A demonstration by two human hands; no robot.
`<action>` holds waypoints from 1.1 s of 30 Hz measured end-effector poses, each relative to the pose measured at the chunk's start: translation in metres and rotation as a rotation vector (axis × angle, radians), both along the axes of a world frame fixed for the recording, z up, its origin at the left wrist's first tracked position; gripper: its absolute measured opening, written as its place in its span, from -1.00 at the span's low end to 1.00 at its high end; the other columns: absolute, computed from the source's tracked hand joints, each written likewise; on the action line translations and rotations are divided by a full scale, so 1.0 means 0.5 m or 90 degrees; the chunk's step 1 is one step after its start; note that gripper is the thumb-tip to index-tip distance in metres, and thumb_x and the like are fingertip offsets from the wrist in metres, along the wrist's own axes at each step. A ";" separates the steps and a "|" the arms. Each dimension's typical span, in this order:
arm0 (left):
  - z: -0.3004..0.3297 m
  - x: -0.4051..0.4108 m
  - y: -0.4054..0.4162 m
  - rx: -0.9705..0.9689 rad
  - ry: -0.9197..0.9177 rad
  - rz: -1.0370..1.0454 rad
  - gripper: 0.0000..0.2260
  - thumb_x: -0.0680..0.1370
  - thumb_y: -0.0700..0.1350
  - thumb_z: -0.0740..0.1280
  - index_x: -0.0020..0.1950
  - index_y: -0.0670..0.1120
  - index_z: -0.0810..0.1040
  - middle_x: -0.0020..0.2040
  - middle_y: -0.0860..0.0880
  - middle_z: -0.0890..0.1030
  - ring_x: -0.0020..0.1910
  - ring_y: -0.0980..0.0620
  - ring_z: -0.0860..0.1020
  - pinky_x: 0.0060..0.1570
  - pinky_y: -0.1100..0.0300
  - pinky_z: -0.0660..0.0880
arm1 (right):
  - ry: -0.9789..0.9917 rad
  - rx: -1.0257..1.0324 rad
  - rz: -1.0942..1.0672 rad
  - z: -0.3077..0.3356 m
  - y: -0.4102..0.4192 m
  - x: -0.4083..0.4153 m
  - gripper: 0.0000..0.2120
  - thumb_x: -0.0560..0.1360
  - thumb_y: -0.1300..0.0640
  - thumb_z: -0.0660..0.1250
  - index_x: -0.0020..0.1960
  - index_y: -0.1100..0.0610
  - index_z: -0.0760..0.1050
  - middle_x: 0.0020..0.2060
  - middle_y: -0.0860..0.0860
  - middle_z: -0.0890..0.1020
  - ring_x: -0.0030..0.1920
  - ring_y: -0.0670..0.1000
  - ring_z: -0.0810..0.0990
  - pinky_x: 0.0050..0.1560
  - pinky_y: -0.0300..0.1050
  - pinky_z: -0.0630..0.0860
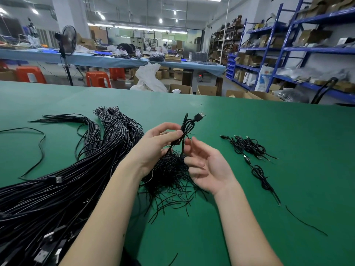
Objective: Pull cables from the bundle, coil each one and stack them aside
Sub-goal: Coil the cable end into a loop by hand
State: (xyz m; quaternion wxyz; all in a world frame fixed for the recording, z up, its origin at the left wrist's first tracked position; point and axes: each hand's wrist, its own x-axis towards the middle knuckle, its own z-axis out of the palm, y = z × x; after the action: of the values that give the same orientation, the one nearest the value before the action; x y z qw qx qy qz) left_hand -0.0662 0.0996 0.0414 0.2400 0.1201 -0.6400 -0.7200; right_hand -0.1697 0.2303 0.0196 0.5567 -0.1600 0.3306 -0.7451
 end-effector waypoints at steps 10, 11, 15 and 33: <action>0.011 0.004 0.014 -0.037 -0.006 -0.032 -0.87 0.43 0.00 0.46 -0.04 0.09 0.64 -0.01 -0.04 0.57 0.05 -0.03 0.48 0.11 -0.06 0.26 | -0.040 -0.042 0.079 0.001 0.009 0.001 -0.83 0.46 0.02 0.38 -0.20 0.12 0.63 -0.39 -0.10 0.41 -0.54 -0.17 0.09 -0.63 -0.34 -0.01; 0.011 0.004 0.014 -0.037 -0.004 -0.040 -0.86 0.43 -0.01 0.46 -0.03 0.08 0.64 0.00 -0.06 0.55 0.07 -0.06 0.48 0.13 -0.07 0.26 | -0.042 -0.041 0.082 0.002 0.010 0.002 -0.82 0.46 0.02 0.38 -0.21 0.12 0.63 -0.39 -0.10 0.41 -0.54 -0.17 0.09 -0.63 -0.33 -0.01; 0.010 0.001 0.011 -0.036 -0.002 -0.060 -0.86 0.43 -0.02 0.46 -0.02 0.06 0.62 0.01 -0.08 0.54 0.12 -0.13 0.48 0.34 -0.21 0.28 | -0.023 -0.039 0.081 0.009 0.016 0.002 -0.86 0.45 0.05 0.41 -0.20 0.12 0.61 -0.37 -0.09 0.43 -0.58 -0.17 0.16 -0.65 -0.34 0.04; 0.001 -0.018 0.016 -0.163 -0.209 0.036 -0.97 0.50 -0.13 0.48 -0.11 -0.02 0.66 -0.43 0.09 0.46 -0.47 0.16 0.35 -0.45 0.36 0.28 | 0.882 0.253 -0.184 0.016 0.058 -0.041 -0.84 0.53 0.03 0.47 -0.16 0.09 0.62 -0.57 -0.18 0.32 -0.51 -0.13 0.22 -0.45 -0.34 0.21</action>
State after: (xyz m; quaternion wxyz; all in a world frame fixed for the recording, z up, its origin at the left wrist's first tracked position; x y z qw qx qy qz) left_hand -0.0751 0.1075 0.0418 0.1656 0.2226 -0.7530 -0.5967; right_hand -0.1900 0.2593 0.0278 0.1352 -0.4453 0.7530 -0.4652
